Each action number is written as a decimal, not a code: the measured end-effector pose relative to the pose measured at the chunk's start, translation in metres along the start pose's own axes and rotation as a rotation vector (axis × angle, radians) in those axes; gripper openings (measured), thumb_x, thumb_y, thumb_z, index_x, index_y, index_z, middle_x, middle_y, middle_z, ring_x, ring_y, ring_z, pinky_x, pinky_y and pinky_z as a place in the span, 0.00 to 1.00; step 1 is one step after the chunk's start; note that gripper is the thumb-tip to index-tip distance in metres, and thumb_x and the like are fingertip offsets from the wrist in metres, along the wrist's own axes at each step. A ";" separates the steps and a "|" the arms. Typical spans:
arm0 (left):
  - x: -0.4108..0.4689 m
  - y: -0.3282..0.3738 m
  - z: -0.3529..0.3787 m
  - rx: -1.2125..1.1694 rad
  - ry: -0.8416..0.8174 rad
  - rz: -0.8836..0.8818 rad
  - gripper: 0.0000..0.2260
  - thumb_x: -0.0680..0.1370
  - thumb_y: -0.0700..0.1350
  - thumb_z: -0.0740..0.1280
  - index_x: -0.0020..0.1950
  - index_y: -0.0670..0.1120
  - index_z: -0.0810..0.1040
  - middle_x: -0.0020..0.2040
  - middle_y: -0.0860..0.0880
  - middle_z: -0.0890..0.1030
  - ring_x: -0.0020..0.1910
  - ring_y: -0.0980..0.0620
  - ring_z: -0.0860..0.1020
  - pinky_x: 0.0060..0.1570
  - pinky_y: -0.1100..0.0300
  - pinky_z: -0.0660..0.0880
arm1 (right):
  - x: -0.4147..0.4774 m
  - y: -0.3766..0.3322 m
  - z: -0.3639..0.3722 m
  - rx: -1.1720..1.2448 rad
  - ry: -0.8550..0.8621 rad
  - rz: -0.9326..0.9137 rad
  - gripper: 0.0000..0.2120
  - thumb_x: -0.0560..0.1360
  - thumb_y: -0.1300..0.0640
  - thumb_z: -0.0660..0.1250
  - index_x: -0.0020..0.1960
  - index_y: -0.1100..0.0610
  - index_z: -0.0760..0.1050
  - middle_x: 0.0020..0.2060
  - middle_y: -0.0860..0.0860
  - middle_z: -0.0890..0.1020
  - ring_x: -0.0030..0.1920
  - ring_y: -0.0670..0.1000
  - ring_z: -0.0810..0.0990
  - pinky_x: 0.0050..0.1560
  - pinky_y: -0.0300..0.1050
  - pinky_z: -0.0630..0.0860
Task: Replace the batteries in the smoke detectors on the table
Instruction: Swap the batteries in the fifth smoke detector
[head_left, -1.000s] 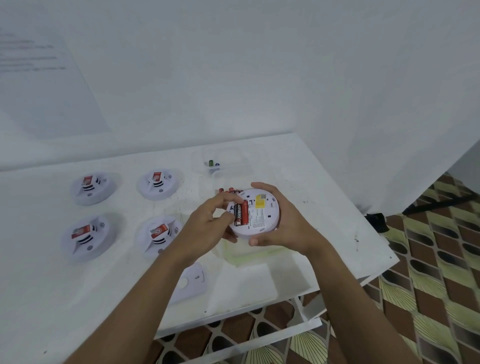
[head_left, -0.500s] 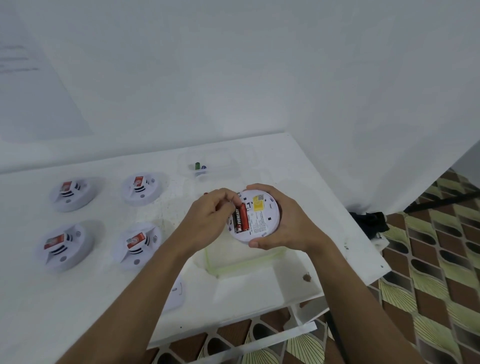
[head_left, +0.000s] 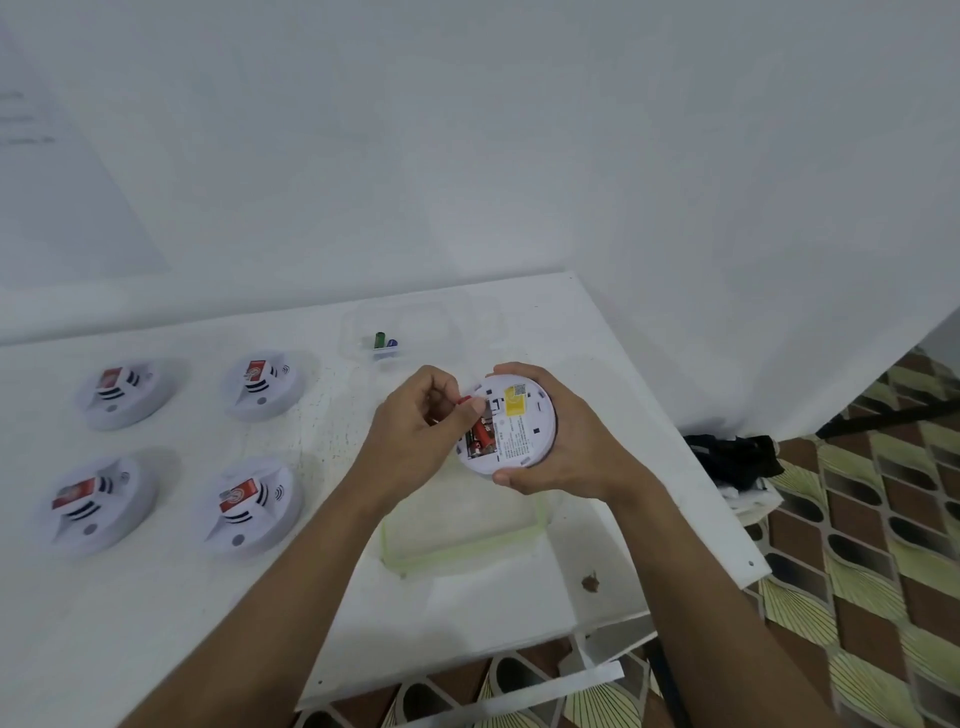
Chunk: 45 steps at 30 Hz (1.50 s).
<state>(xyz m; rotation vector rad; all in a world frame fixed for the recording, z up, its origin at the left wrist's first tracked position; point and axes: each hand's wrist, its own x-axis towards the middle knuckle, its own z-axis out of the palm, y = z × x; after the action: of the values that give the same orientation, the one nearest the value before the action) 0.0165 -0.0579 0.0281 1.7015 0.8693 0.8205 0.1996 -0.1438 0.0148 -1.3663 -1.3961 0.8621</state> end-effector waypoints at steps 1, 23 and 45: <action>0.001 0.001 0.002 -0.008 0.023 0.001 0.06 0.77 0.46 0.71 0.46 0.46 0.76 0.35 0.53 0.75 0.35 0.55 0.74 0.36 0.61 0.73 | 0.001 0.001 -0.002 0.001 -0.001 0.001 0.43 0.61 0.61 0.82 0.72 0.54 0.68 0.63 0.46 0.78 0.65 0.52 0.78 0.62 0.47 0.78; 0.081 -0.017 0.011 0.401 0.054 -0.232 0.08 0.72 0.47 0.76 0.44 0.46 0.79 0.39 0.49 0.85 0.36 0.54 0.82 0.32 0.64 0.72 | 0.019 0.029 -0.056 0.086 0.085 0.051 0.43 0.61 0.60 0.82 0.71 0.52 0.67 0.63 0.46 0.79 0.64 0.46 0.78 0.56 0.39 0.78; 0.044 0.010 0.036 0.518 -0.156 0.471 0.09 0.69 0.49 0.72 0.47 0.50 0.87 0.52 0.53 0.84 0.52 0.62 0.79 0.52 0.63 0.77 | 0.015 0.029 -0.072 0.034 -0.005 0.047 0.41 0.61 0.59 0.83 0.70 0.50 0.69 0.59 0.44 0.81 0.61 0.49 0.80 0.49 0.46 0.82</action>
<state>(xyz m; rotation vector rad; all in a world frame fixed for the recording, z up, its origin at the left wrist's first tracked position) 0.0714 -0.0392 0.0339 2.4527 0.6070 0.7916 0.2781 -0.1358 0.0099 -1.3769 -1.3524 0.9168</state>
